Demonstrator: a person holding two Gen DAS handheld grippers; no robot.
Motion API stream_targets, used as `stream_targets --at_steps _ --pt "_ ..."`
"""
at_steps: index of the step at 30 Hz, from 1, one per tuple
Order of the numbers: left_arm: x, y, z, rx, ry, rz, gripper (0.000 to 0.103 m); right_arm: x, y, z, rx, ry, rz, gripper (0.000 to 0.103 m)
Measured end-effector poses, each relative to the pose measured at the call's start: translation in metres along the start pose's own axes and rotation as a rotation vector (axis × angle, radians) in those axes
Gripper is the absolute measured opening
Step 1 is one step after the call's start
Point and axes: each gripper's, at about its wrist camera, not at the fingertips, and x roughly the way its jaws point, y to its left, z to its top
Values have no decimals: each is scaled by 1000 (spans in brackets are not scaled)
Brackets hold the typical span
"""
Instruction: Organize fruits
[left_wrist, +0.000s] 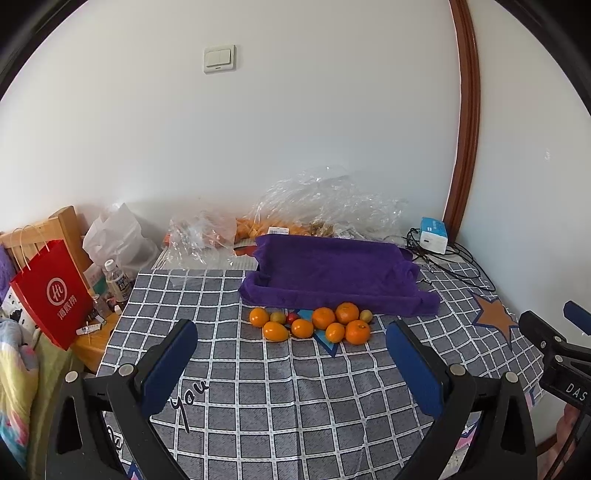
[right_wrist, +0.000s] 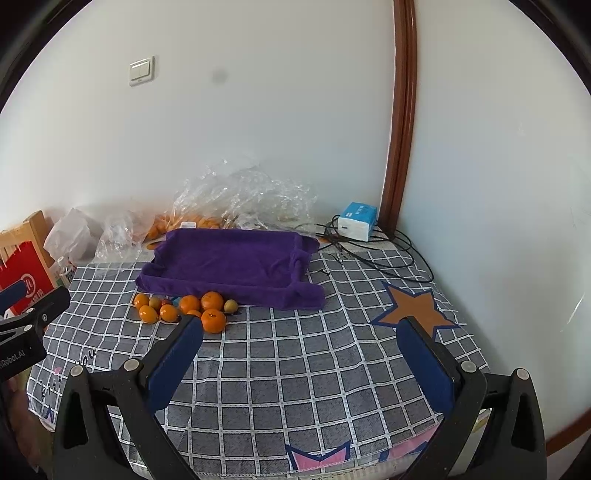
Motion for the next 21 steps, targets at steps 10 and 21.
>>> stream_targets --at_steps 10,21 --pt "1 -2 0 -1 5 0 103 0 2 0 -6 -2 2 103" --pt "2 -3 0 -2 6 1 103 0 1 -1 -5 -1 2 103"
